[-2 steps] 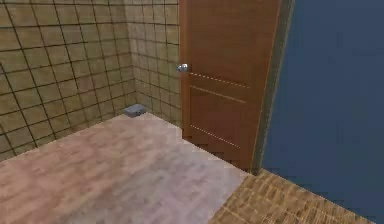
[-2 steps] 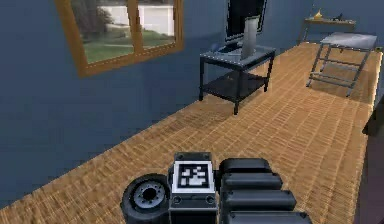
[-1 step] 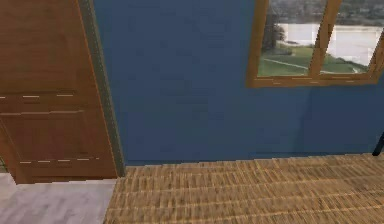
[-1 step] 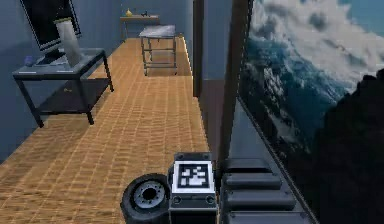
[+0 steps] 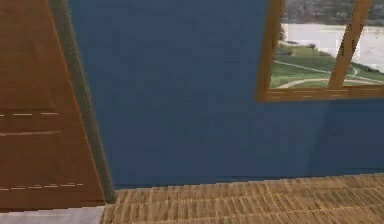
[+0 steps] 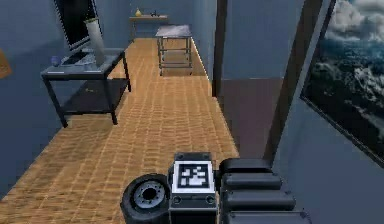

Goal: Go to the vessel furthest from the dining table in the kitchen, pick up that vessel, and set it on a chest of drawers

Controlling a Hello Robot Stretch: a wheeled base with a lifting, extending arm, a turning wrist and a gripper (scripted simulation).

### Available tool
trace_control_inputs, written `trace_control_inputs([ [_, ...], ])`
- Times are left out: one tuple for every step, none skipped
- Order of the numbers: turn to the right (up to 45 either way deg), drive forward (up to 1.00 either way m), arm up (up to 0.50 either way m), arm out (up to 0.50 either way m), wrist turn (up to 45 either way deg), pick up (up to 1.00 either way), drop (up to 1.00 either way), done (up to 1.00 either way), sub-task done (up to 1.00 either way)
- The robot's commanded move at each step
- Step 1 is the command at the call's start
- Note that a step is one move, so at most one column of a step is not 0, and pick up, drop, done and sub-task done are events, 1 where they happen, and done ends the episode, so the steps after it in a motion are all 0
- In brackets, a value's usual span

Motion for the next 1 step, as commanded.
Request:
trace_control_inputs([
  [-45.0, 0.0, 0.0, 0.0, 0.0, 0.0, 0.0, 0.0, 0.0],
])
